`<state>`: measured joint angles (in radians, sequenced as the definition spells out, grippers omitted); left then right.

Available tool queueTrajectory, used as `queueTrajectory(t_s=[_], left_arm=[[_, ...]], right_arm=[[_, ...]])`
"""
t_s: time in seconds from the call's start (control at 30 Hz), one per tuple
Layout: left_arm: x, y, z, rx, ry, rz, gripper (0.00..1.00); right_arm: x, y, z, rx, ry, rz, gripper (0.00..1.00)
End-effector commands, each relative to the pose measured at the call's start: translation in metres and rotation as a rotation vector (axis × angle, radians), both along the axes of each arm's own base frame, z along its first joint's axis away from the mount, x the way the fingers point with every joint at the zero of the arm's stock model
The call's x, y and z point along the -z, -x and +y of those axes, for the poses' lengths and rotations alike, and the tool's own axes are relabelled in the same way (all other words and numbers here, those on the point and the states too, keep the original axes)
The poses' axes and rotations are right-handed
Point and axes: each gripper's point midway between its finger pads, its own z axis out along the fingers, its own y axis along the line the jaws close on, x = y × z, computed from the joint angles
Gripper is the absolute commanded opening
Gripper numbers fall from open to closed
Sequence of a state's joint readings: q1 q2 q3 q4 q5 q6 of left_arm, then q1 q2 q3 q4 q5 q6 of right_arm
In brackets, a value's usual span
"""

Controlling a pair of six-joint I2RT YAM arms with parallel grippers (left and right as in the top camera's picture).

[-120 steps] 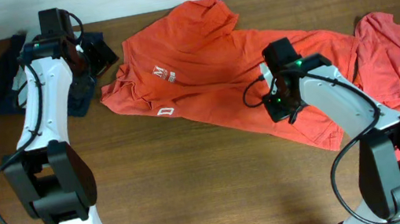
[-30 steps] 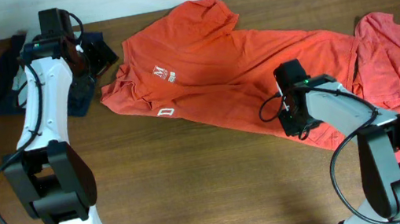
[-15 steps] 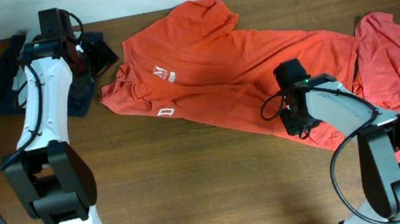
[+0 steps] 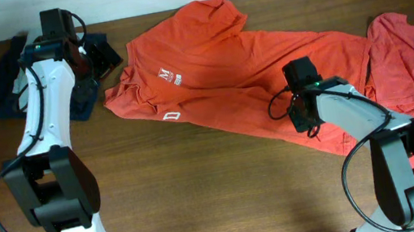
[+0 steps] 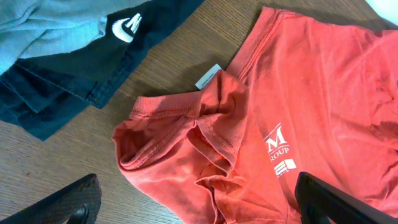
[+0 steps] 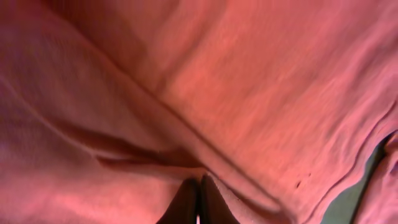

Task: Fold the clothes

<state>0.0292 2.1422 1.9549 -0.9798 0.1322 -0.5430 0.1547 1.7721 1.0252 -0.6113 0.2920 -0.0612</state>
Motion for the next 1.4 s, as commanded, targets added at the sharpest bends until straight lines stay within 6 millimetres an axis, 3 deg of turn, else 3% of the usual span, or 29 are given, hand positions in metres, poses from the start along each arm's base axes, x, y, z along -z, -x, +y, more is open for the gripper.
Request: queueTrajectory(t_s=[0.0, 0.27, 0.57, 0.77, 1.07, 1.23, 1.37], left_arm=[[0.004, 0.001, -0.003, 0.001, 0.011, 0.01, 0.99], [0.004, 0.001, -0.003, 0.001, 0.011, 0.01, 0.99], [0.004, 0.001, -0.003, 0.001, 0.011, 0.01, 0.99], [0.004, 0.001, -0.003, 0.001, 0.011, 0.01, 0.99], [0.004, 0.001, -0.003, 0.001, 0.011, 0.01, 0.99], [0.004, 0.001, -0.003, 0.001, 0.011, 0.01, 0.99], [0.004, 0.001, -0.003, 0.001, 0.011, 0.01, 0.99]], right_arm=[[-0.006, -0.015, -0.006, -0.019, 0.036, -0.041, 0.04], [-0.01, -0.028, -0.004, -0.095, 0.053, -0.079, 0.04], [-0.016, -0.032, -0.015, -0.085, 0.126, -0.095, 0.05], [-0.018, -0.037, -0.016, -0.08, 0.124, -0.121, 0.13], [-0.018, -0.038, -0.042, -0.007, 0.114, -0.129, 0.12], [-0.015, -0.042, -0.044, 0.007, 0.039, -0.143, 0.12], [-0.017, -0.047, -0.049, 0.022, 0.033, -0.169, 0.19]])
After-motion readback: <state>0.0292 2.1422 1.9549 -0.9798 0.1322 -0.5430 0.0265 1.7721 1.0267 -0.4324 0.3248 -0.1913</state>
